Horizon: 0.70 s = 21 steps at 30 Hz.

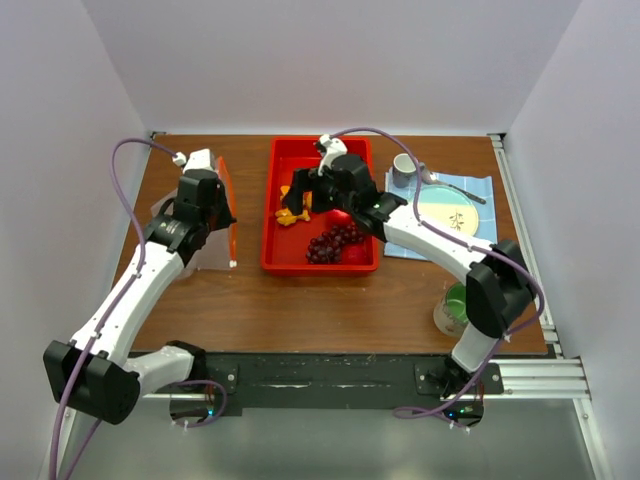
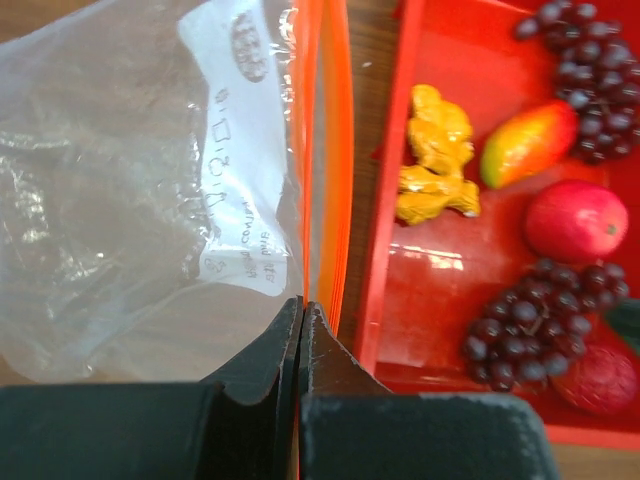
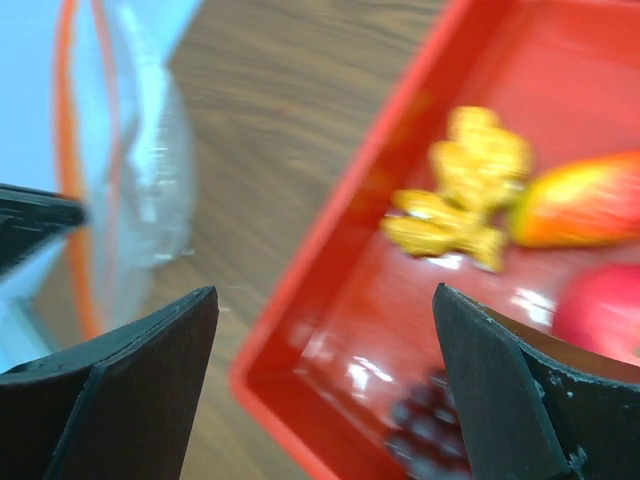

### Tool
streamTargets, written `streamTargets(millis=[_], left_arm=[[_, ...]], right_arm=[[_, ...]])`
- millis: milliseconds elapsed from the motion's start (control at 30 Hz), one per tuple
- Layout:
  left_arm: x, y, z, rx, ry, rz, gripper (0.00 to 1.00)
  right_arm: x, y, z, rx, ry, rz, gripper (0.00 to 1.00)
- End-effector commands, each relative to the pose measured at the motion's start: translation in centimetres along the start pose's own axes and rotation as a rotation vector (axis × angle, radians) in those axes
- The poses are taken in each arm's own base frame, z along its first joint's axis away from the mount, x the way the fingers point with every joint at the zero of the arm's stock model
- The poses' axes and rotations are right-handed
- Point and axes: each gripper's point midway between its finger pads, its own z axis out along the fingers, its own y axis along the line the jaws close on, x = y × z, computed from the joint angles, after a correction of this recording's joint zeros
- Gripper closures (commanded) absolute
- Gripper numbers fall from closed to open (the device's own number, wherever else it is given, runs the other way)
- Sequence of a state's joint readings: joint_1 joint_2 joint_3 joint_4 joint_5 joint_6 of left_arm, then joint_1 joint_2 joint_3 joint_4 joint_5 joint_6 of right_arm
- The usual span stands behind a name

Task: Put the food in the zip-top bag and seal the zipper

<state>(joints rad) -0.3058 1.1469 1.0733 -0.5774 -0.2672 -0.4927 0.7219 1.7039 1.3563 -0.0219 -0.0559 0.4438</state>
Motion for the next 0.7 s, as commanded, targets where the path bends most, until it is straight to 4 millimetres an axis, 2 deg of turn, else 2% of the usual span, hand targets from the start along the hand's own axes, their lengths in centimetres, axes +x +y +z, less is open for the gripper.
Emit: streamTargets(millis=[0,100,200,400,667], left_arm=[[-2.1,-2.1,-1.1,0.126,-0.059,0.015,1.0],[-2.0,-2.8,-1.0,0.158,-0.052,0.014,1.0],[-2.0,-3.3,-1.1,0.191,-0.05,0.01,1.0],[-1.6,-3.6,-1.2,0.212,-0.038,0.014,1.0],[-1.8,-4.2,-1.7,0.247,-0.041,0.016,1.0]], right_arm=[[-1.9,6.0,0.5,-0.187,-0.033,0.062,0.09],[-1.7,7.1,1.5,-0.211,-0.028,0.097,0.1],[-2.2,7.9,2.5,-0.228,-0.043,0.127,0.12],[-2.5,9.4,4.0,-0.248,-0.054,0.165,0.18],[-1.8,9.2,6.5,-0.202,-0.064,0.181,0.23]])
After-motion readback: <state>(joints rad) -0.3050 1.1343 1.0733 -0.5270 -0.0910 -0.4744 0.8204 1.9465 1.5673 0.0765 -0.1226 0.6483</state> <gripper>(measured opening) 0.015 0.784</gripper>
